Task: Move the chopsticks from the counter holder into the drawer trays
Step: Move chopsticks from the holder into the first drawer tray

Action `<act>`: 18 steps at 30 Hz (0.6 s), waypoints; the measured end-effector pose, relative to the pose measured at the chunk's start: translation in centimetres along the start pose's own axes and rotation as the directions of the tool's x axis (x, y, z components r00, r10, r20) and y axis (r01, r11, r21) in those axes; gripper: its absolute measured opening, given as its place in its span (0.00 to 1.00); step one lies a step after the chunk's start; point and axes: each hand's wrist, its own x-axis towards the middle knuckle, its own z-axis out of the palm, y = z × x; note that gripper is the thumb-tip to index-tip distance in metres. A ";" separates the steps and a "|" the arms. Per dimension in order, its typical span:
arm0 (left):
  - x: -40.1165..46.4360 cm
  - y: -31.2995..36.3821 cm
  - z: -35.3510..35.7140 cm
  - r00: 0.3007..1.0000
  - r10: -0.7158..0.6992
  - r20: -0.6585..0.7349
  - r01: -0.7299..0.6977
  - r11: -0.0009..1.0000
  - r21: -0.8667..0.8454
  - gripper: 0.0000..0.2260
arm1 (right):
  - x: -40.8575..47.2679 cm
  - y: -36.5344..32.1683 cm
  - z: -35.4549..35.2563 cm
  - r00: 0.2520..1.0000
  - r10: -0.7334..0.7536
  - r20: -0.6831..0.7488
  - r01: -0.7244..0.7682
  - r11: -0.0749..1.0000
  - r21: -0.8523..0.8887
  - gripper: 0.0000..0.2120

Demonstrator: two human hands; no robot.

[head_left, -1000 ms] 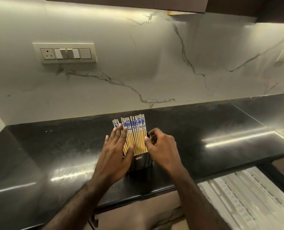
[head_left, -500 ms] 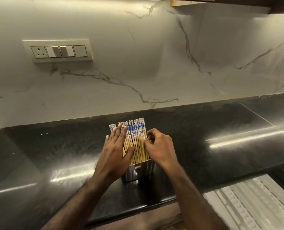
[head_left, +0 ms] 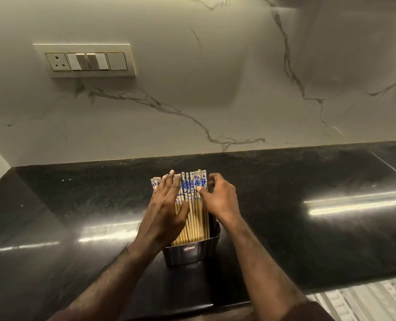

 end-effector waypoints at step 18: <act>2.0 -0.3 2.9 0.997 -0.079 -0.001 0.079 0.996 0.042 0.30 | 2.7 2.1 0.6 0.991 0.041 0.130 -0.077 0.955 0.286 0.08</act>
